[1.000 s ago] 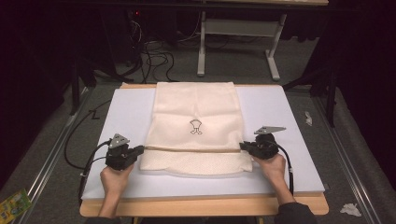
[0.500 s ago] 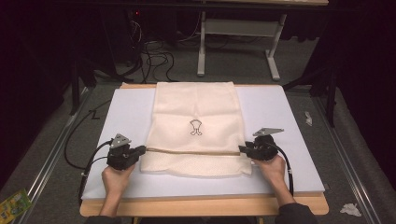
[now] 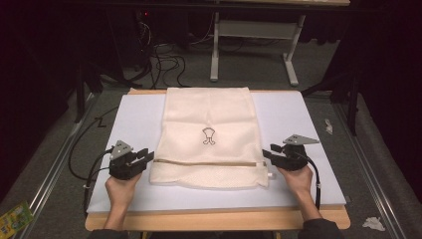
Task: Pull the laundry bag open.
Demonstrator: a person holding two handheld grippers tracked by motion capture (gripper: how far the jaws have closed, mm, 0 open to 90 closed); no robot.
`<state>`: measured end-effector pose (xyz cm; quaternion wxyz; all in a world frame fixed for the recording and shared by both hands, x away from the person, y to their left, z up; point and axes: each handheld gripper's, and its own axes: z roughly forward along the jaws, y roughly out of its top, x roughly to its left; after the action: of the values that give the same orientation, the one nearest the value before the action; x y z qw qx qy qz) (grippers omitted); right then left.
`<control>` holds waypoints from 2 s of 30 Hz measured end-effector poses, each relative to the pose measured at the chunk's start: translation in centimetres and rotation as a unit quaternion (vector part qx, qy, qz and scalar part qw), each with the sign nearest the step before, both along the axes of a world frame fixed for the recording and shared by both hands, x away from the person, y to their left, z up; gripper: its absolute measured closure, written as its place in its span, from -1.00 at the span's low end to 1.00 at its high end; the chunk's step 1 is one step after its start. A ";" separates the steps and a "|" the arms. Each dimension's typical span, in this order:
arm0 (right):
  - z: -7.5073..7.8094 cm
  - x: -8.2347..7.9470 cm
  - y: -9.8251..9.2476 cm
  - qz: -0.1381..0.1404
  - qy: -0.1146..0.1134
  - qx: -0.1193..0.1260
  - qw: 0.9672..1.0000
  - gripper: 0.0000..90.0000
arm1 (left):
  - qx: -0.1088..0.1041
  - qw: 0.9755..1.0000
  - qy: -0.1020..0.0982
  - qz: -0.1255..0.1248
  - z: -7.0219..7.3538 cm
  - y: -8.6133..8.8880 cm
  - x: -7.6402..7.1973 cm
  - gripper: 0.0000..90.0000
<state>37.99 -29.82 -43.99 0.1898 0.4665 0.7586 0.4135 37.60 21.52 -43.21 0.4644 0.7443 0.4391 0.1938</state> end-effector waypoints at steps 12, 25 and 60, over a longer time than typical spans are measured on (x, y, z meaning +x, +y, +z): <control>1.3 -0.8 -3.2 -0.047 -0.036 0.038 0.997 0.28 | -0.016 0.999 -0.027 0.025 1.1 1.0 0.4 0.32; 1.0 -1.3 -6.7 -0.093 -0.043 0.055 0.993 0.29 | -0.026 0.998 -0.030 0.049 1.0 1.8 1.2 0.25; -3.2 0.2 -9.1 -0.150 -0.013 0.047 0.987 0.20 | -0.007 0.995 -0.002 0.102 -2.4 2.6 4.5 0.17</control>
<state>38.17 -38.92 -47.18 0.2372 0.5782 0.6573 0.4212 42.12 24.15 -45.57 0.4485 0.6917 0.5134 0.2383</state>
